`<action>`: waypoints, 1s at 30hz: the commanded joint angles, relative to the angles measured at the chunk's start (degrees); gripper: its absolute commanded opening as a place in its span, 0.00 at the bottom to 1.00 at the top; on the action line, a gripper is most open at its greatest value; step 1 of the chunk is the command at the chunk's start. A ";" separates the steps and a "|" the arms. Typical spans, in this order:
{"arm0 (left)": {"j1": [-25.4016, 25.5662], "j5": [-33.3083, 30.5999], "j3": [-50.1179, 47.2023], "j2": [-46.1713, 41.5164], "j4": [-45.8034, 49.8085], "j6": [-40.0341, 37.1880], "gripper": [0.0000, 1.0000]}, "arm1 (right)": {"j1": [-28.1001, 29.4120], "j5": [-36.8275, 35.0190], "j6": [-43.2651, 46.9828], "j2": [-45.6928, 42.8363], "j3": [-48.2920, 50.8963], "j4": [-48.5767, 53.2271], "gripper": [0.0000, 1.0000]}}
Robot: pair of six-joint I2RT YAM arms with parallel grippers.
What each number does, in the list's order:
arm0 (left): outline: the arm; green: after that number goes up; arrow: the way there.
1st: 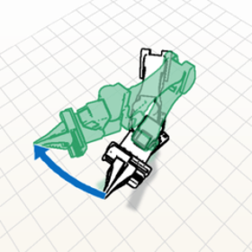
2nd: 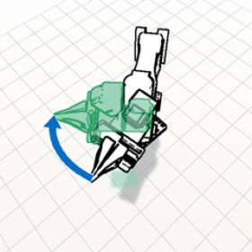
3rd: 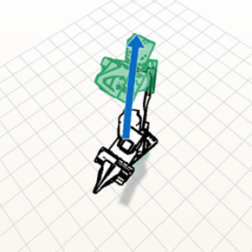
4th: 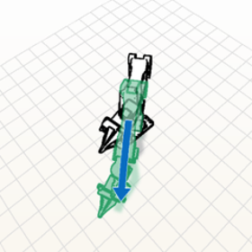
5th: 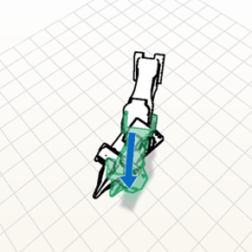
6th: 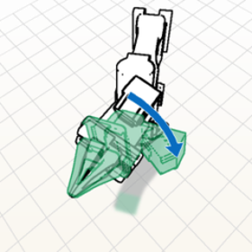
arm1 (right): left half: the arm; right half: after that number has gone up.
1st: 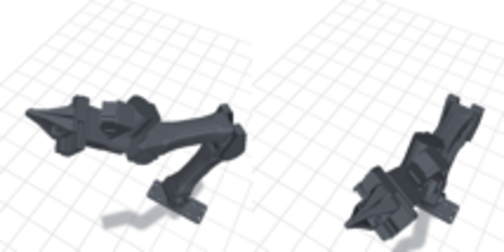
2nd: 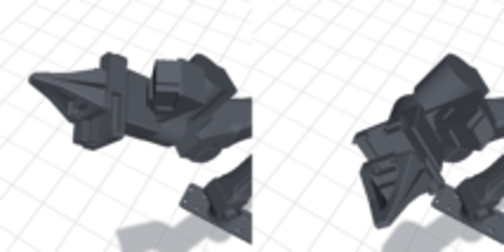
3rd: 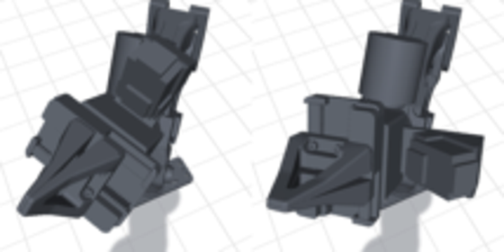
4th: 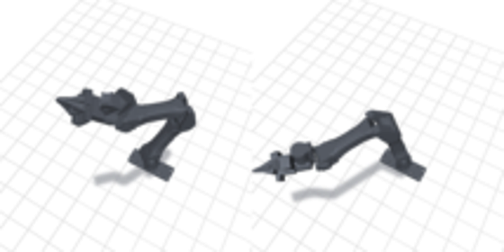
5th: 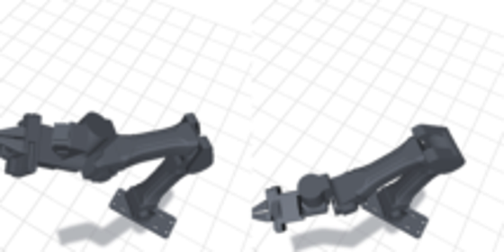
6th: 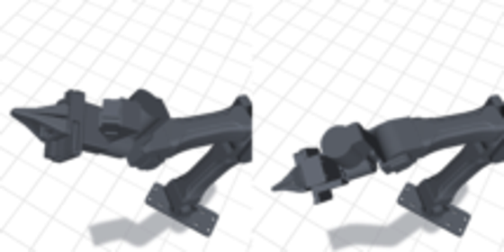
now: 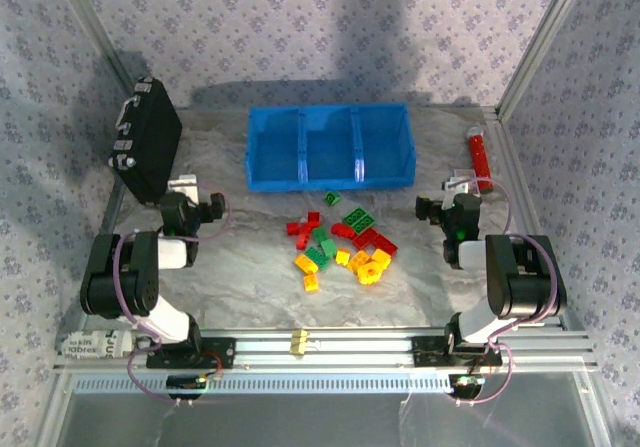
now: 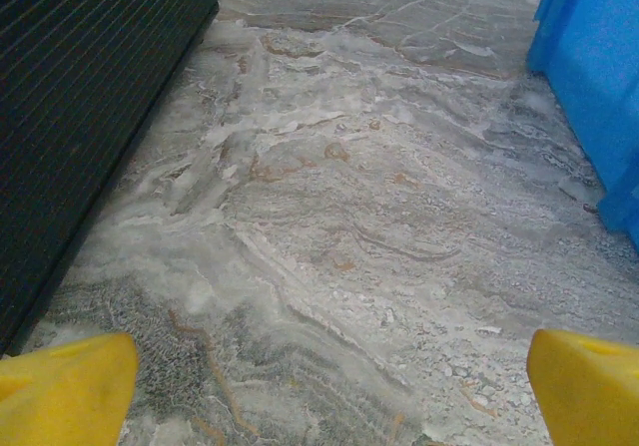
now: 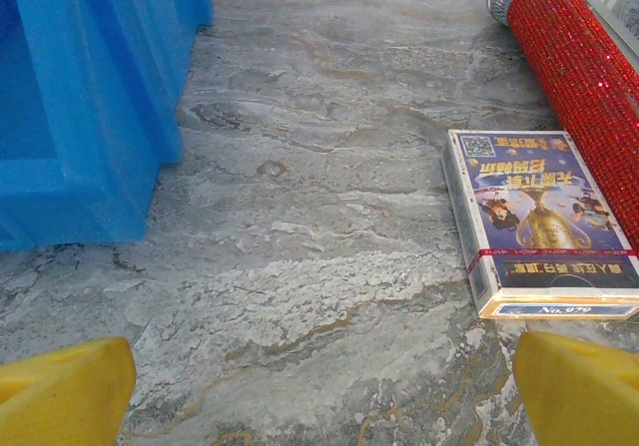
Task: Sort the legos into containers by color
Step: Pick up the lego from the middle-left of the table.
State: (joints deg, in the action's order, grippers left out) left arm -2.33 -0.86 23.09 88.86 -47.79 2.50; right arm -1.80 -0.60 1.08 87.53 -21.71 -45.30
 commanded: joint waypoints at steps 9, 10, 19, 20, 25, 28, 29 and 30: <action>-0.60 -1.18 -1.01 -0.73 -2.15 1.69 1.00 | -0.30 0.39 0.69 -0.36 -1.14 0.12 0.99; -0.58 -2.12 -1.01 -0.77 -2.12 1.75 1.00 | -0.28 0.37 0.73 -0.35 -1.14 0.12 0.99; 5.69 -20.60 5.48 -10.26 16.62 1.38 1.00 | 2.02 -5.33 1.57 -14.13 -1.36 10.13 0.99; 6.90 -23.04 6.95 -11.91 20.45 2.08 1.00 | 2.92 -5.36 1.85 -17.87 -0.77 10.98 0.99; 9.27 -19.25 9.31 -22.93 31.82 14.66 1.00 | 3.28 -10.25 -20.00 -33.40 -9.69 41.32 0.99; 7.90 -6.05 10.67 -30.84 40.50 21.67 1.00 | 1.65 3.33 -23.29 -32.72 -16.61 54.86 0.99; 9.74 -6.14 12.47 -32.11 45.49 22.19 1.00 | 3.53 1.98 -23.71 -31.49 -19.42 60.42 0.99; 12.13 -7.48 14.78 -32.46 50.69 21.74 1.00 | 5.52 0.31 -23.69 -30.65 -21.17 63.70 0.99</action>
State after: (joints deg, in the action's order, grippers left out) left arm 6.59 -13.30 33.41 58.54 -12.56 17.96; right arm 0.78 -2.87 -15.97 54.96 -38.79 -3.49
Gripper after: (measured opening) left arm 0.997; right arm 0.991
